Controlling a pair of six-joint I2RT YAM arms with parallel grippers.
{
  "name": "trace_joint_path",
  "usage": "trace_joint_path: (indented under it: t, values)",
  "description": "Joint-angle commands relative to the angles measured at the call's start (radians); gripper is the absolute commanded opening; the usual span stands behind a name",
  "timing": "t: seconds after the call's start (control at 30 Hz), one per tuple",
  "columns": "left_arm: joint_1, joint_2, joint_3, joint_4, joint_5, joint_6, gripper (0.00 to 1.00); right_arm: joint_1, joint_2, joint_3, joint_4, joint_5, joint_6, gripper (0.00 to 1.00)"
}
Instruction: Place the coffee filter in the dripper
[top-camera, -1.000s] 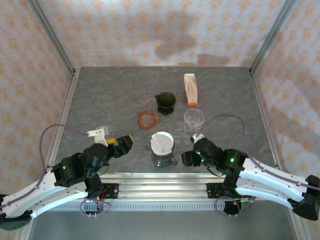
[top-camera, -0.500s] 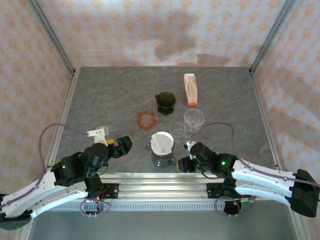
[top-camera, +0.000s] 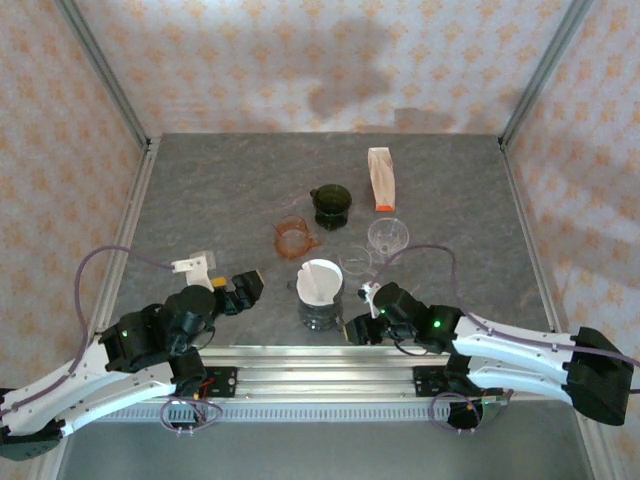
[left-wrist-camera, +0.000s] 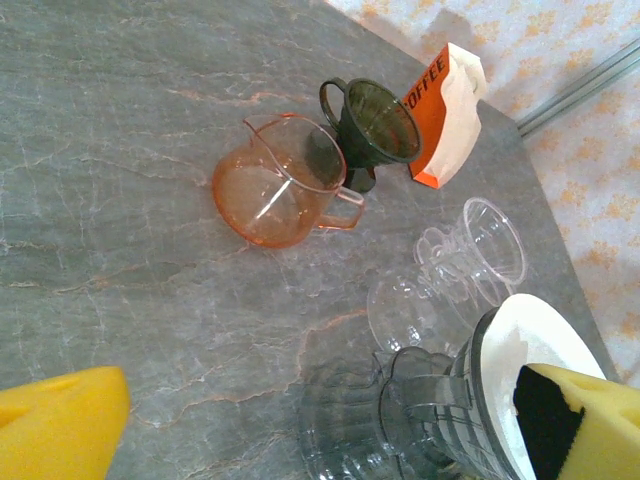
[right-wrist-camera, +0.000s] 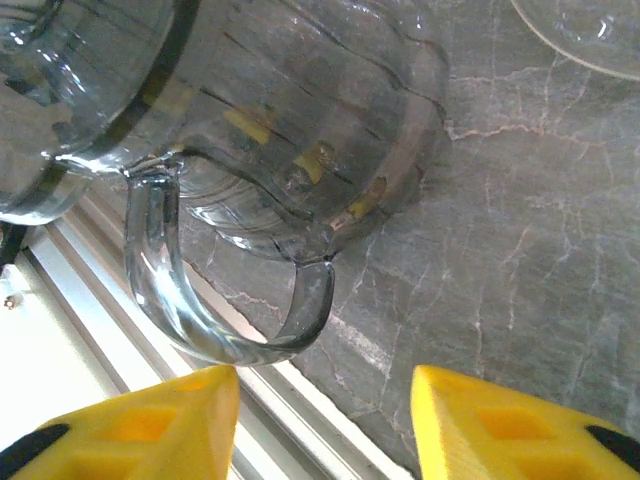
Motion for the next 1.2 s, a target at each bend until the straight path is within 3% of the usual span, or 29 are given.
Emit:
trace_joint_path:
  t: [0.0, 0.17, 0.53, 0.6, 0.8, 1.17]
  values:
    - [0.010, 0.005, 0.035, -0.037, -0.056, 0.013, 0.99, 0.006, -0.077, 0.011, -0.076, 0.027, -0.016, 0.57]
    - [0.010, 0.012, 0.032, -0.029, -0.063, 0.013, 0.99, 0.010, -0.081, -0.007, -0.053, -0.009, -0.004, 0.62]
    - [0.009, 0.013, 0.038, -0.045, -0.065, 0.007, 0.99, 0.018, 0.075, 0.002, 0.103, -0.018, -0.007, 0.65]
    - [0.010, 0.011, 0.038, -0.045, -0.067, 0.008, 0.99, 0.018, 0.097, 0.004, 0.124, -0.015, -0.012, 0.62]
    - [0.011, 0.022, 0.046, -0.040, -0.068, 0.011, 0.99, 0.018, 0.166, 0.031, 0.147, 0.000, -0.062, 0.40]
    - [0.011, 0.014, 0.060, -0.057, -0.075, 0.019, 0.99, 0.018, 0.263, 0.092, 0.185, 0.032, -0.134, 0.33]
